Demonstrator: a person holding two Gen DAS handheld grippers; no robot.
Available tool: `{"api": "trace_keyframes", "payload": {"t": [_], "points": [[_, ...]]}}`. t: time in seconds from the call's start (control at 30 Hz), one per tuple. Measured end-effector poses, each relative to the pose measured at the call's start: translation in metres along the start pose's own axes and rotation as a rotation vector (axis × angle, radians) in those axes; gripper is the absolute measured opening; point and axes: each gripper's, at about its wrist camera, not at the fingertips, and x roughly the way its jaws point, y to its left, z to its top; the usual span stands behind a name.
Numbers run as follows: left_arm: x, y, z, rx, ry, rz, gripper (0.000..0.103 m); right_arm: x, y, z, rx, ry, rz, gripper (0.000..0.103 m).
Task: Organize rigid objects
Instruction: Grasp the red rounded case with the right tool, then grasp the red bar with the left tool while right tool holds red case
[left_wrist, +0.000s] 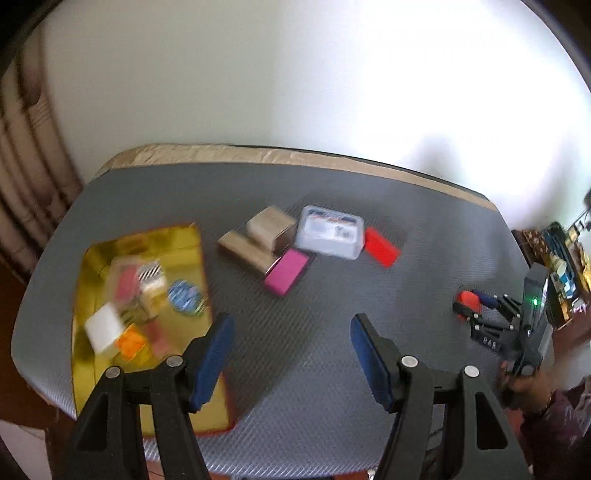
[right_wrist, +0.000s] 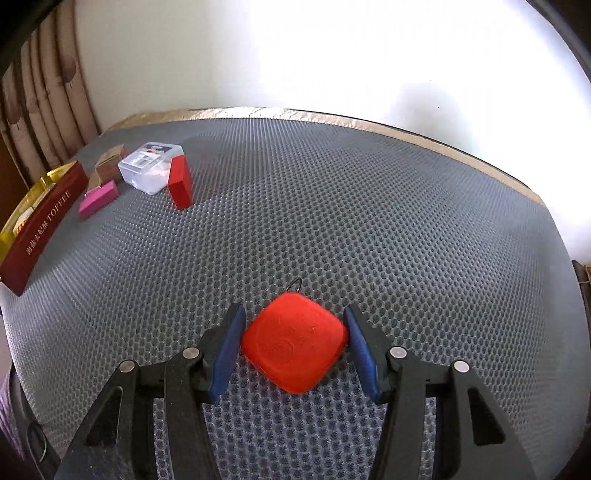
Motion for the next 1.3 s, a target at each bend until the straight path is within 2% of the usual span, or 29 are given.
{"api": "trace_keyframes", "payload": {"t": [0.07, 0.13, 0.2, 0.3, 0.47, 0.53, 0.63, 0.97, 1.0, 1.03, 1.1, 1.13, 1.2, 1.3], "points": [[0.009, -0.011, 0.014, -0.006, 0.009, 0.017, 0.067, -0.002, -0.006, -0.003, 0.016, -0.007, 0.021, 0.051], [0.028, -0.030, 0.029, -0.010, 0.084, -0.081, 0.067, -0.005, -0.011, -0.006, 0.029, -0.012, 0.040, 0.052], [0.044, -0.053, 0.039, -0.013, 0.122, -0.131, 0.067, -0.005, -0.008, -0.005, 0.030, -0.015, 0.055, 0.052], [0.079, -0.085, 0.058, -0.013, 0.170, -0.107, 0.067, -0.006, -0.008, -0.004, 0.036, -0.024, 0.074, 0.052], [0.143, -0.101, 0.077, -0.155, 0.325, -0.156, 0.067, -0.012, -0.013, -0.005, 0.071, -0.057, 0.118, 0.052], [0.164, -0.101, 0.081, -0.212, 0.369, -0.140, 0.067, -0.014, -0.015, -0.006, 0.072, -0.064, 0.126, 0.052], [0.182, -0.102, 0.083, -0.262, 0.386, -0.123, 0.067, -0.020, -0.020, -0.009, 0.082, -0.072, 0.144, 0.052], [0.214, -0.118, 0.086, -0.286, 0.399, -0.026, 0.067, -0.020, -0.024, -0.008, 0.086, -0.077, 0.183, 0.052], [0.218, -0.118, 0.085, -0.311, 0.405, -0.030, 0.066, -0.020, -0.024, -0.008, 0.086, -0.077, 0.186, 0.052], [0.223, -0.115, 0.082, -0.347, 0.410, -0.051, 0.048, -0.020, -0.025, -0.008, 0.086, -0.074, 0.189, 0.052], [0.232, -0.109, 0.076, -0.392, 0.446, -0.081, 0.023, -0.019, -0.025, -0.006, 0.088, -0.064, 0.188, 0.052], [0.229, -0.107, 0.077, -0.398, 0.413, -0.074, 0.018, -0.018, -0.025, -0.006, 0.087, -0.059, 0.190, 0.052], [0.230, -0.107, 0.076, -0.380, 0.412, -0.066, 0.015, -0.015, -0.025, -0.005, 0.091, -0.051, 0.186, 0.052], [0.224, -0.105, 0.070, -0.378, 0.399, -0.087, 0.015, -0.011, -0.025, -0.003, 0.093, -0.035, 0.181, 0.052]]}}
